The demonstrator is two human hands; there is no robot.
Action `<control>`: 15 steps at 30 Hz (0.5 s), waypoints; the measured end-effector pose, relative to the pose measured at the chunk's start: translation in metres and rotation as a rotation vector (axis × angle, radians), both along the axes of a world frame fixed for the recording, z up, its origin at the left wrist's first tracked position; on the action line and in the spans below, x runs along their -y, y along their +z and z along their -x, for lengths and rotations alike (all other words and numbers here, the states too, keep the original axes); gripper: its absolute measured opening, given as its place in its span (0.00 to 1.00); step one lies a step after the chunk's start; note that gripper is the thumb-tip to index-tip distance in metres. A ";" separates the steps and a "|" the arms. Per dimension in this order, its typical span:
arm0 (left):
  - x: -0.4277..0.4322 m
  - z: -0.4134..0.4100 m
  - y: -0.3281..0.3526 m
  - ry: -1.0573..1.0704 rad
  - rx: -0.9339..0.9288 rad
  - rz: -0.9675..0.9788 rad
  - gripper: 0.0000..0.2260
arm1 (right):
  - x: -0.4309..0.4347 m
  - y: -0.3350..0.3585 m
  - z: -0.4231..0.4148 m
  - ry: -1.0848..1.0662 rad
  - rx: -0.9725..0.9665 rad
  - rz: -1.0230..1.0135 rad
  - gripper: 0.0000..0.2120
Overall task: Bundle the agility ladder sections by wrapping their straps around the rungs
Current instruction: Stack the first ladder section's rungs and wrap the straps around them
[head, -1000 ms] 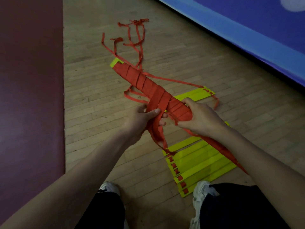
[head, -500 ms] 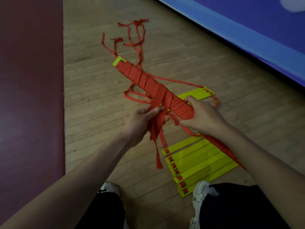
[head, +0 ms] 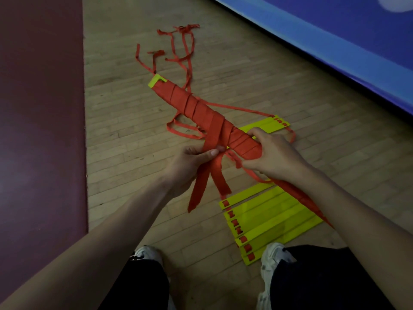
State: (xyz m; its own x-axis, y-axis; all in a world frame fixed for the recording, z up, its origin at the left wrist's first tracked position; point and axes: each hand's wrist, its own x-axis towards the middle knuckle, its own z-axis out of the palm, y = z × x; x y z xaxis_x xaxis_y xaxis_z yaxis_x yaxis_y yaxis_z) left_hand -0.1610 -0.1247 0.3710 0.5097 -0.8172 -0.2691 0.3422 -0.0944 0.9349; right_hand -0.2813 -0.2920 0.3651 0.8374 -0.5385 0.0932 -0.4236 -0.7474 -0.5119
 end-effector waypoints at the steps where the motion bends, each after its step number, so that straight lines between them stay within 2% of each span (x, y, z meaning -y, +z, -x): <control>1: 0.000 -0.001 -0.001 0.002 -0.011 -0.004 0.07 | -0.001 0.000 -0.001 -0.003 0.001 -0.001 0.25; 7: 0.002 0.002 -0.004 -0.026 -0.090 -0.004 0.11 | -0.004 0.003 0.000 0.013 -0.009 -0.014 0.26; 11: 0.002 0.001 -0.005 -0.009 0.031 -0.073 0.15 | -0.007 0.004 0.000 0.018 -0.007 -0.013 0.26; 15: 0.005 0.003 0.001 0.043 -0.042 -0.087 0.12 | -0.008 0.004 -0.002 0.025 -0.024 -0.011 0.26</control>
State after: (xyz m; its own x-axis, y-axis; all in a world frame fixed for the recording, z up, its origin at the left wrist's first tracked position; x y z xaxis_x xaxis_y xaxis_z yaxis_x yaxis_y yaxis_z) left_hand -0.1638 -0.1295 0.3722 0.5304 -0.7676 -0.3599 0.3862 -0.1592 0.9086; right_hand -0.2791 -0.2841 0.3692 0.8524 -0.5186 0.0672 -0.4176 -0.7523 -0.5095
